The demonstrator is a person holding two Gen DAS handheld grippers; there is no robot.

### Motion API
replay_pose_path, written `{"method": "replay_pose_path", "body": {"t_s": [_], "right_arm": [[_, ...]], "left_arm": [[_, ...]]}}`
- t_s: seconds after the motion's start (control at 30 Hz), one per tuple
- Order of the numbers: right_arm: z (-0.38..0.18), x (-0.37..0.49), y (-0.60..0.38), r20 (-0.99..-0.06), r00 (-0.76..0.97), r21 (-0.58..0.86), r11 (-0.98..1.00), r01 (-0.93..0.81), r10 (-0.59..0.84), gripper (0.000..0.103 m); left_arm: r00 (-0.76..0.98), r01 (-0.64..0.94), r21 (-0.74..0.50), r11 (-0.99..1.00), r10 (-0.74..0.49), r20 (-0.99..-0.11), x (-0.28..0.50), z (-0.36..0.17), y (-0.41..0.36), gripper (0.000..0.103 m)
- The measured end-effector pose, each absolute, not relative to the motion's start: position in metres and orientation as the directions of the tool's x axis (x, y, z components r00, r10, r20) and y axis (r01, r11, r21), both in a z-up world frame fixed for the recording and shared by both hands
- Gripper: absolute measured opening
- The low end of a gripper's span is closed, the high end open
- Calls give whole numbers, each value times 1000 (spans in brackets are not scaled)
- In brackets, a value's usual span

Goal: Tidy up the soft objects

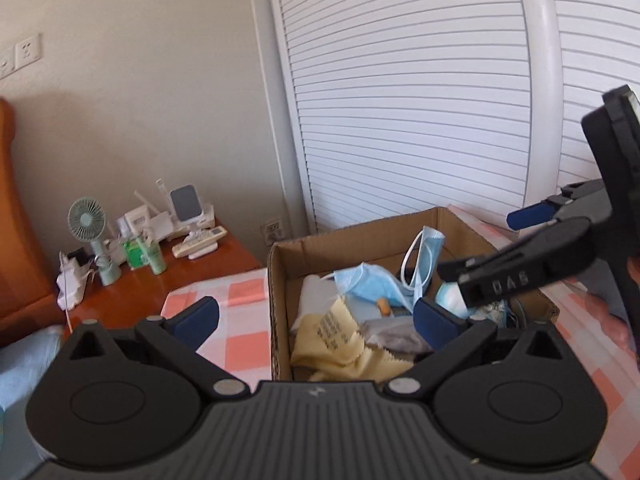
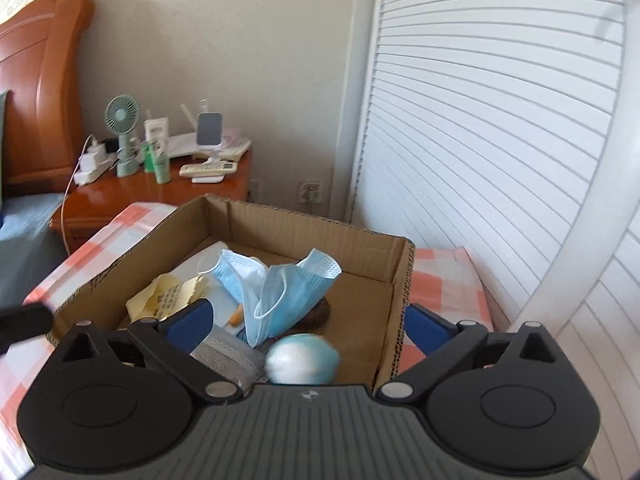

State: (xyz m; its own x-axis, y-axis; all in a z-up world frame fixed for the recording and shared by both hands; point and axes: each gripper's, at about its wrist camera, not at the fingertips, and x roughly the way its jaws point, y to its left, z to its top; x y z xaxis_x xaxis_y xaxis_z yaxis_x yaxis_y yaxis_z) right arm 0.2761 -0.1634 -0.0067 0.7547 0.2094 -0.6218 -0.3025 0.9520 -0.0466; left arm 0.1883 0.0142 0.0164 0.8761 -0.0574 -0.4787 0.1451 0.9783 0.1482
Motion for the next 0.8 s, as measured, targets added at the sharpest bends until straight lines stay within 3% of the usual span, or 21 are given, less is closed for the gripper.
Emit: {"method": "replay_pose_path", "body": {"t_s": [0.13, 0.4, 0.8], "right_arm": [[2, 259, -170, -666, 726, -4, 972, -236, 173, 103], [3, 182, -162, -745, 667, -114, 989, -98, -20, 103], [18, 100, -172, -748, 662, -53, 999, 14, -49, 103]], "left_arm": [[866, 105, 109, 989, -37, -499, 169, 16, 20, 102], [813, 8, 83, 997, 42, -580, 134, 21, 21, 102], [766, 30, 82, 996, 29, -643, 94, 20, 12, 102]]}}
